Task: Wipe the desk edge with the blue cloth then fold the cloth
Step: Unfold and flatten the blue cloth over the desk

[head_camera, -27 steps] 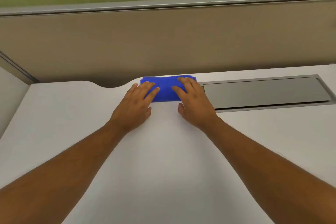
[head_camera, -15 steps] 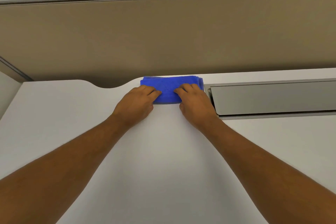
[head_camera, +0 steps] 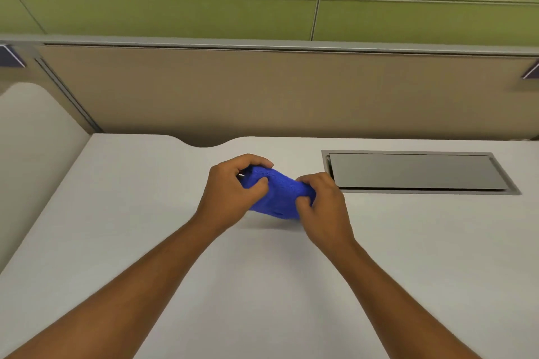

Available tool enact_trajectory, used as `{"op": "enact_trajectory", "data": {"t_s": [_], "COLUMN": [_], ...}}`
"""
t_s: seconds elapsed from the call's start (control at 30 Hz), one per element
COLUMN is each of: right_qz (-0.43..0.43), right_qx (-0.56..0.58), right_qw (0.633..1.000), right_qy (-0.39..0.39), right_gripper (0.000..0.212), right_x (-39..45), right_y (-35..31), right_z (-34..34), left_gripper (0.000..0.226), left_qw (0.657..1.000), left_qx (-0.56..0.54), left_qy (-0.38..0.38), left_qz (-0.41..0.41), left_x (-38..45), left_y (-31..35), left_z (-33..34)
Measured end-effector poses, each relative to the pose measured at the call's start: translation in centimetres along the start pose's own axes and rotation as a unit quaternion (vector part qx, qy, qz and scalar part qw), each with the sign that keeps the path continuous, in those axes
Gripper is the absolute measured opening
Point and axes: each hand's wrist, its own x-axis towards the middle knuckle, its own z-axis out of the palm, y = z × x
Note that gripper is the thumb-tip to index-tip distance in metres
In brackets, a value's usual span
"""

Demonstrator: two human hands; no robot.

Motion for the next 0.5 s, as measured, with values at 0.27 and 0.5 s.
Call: {"op": "enact_trajectory", "data": {"t_s": [0.27,0.5], "right_qz": [-0.013,0.007], "right_qx": [0.120,0.201], "right_qw": [0.990,0.978], "right_qy": [0.067,0.059], "right_gripper": [0.036,0.028], "right_x": [-11.9,-18.8], "right_y": [-9.6,-15.5], "right_z": [-1.3,-0.3], "left_gripper": [0.026,0.035], "left_qw": [0.977,0.918], "left_qx": [-0.164,-0.319], "left_qy": [-0.002,0.005], "left_qz": [-0.134,-0.233], "left_x": [-8.6,-14.8], "left_y": [5.9,8.6], "left_z": [-5.2,-9.0]}}
